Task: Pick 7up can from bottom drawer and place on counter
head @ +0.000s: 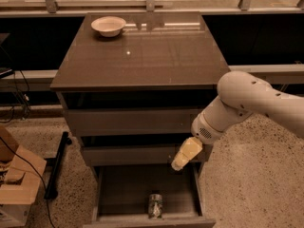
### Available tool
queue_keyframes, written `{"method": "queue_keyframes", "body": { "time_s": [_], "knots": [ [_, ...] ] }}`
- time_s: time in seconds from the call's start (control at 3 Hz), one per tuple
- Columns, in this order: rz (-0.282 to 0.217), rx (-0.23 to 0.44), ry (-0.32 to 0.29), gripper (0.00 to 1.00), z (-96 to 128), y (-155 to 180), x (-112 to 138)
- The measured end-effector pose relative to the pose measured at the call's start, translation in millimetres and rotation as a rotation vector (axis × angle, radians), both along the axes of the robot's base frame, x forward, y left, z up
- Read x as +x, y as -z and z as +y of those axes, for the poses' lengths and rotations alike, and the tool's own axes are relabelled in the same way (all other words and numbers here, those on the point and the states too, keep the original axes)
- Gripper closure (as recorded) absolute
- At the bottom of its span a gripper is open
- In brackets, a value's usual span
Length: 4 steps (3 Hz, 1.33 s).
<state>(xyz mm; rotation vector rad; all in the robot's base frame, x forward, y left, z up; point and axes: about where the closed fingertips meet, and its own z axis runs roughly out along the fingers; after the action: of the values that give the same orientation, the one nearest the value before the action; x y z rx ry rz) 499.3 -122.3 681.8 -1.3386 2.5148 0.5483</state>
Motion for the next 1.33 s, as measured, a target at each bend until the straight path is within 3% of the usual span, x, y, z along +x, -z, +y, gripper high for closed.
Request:
{"method": "queue_keyframes", "body": {
  "time_s": [0.33,0.67,1.0,1.33],
  "knots": [
    [0.012,0.004,0.000,0.00,0,6,-1],
    [0.061,-0.018,0.071,0.00,1,29,0],
    [0.126,-0.147,0.196,0.00,1,99,1],
    [0.182,-0.211,0.331,0.00,1,149,0]
  ]
}}
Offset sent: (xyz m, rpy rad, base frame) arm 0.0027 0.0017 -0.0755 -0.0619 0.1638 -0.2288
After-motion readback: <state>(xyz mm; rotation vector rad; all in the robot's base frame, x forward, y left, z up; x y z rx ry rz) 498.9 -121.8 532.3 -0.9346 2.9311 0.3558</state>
